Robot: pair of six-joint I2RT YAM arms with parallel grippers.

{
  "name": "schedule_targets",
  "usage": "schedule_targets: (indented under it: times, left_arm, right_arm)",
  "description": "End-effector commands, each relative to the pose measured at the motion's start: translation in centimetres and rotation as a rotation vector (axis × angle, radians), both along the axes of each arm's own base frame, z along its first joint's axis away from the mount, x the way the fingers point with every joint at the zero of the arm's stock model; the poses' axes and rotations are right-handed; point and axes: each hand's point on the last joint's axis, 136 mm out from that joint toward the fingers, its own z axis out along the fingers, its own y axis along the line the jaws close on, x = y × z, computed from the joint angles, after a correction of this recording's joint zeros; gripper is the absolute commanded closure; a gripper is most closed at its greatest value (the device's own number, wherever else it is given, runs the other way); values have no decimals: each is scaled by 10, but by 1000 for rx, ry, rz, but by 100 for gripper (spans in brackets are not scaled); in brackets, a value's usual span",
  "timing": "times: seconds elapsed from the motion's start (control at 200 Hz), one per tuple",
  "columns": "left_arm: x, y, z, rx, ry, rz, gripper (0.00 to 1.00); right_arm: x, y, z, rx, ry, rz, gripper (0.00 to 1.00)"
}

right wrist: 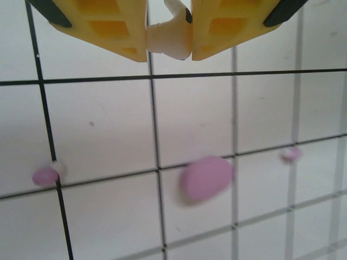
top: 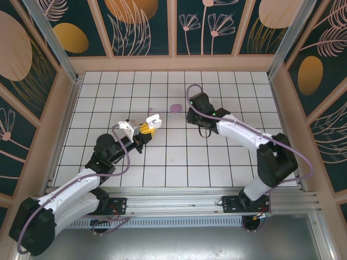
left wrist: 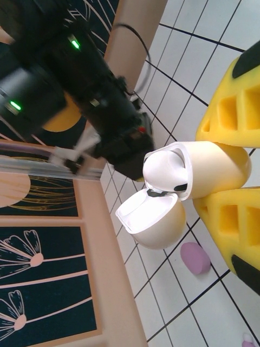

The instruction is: Insert wireless bluetooth earbuds into charging case

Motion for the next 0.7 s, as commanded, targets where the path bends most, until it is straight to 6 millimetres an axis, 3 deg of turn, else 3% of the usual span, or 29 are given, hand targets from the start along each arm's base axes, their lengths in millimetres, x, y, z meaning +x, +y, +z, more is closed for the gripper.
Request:
schedule_targets:
  times: [0.0, 0.175, 0.385, 0.48, 0.696]
  left_arm:
    - [2, -3, 22, -37, -69, -11, 100]
    - [8, -8, 29, -29, -89, -15, 100]
    - [9, -14, 45, -60, -98, -45, 100]
    - [6, -15, 54, -82, -105, -62, 100]
    - [-10, -17, 69, -115, -125, -132, 100]
  right_arm:
    - [-1, 6, 57, 68, -171, -11, 78]
    - [-19, 33, 120, 186, -316, 98, 78]
    - [-59, 73, 186, 352, -497, 353, 79]
    - [-76, 82, 203, 403, -565, 457, 79]
    - [-107, 91, 219, 447, -654, 654, 78]
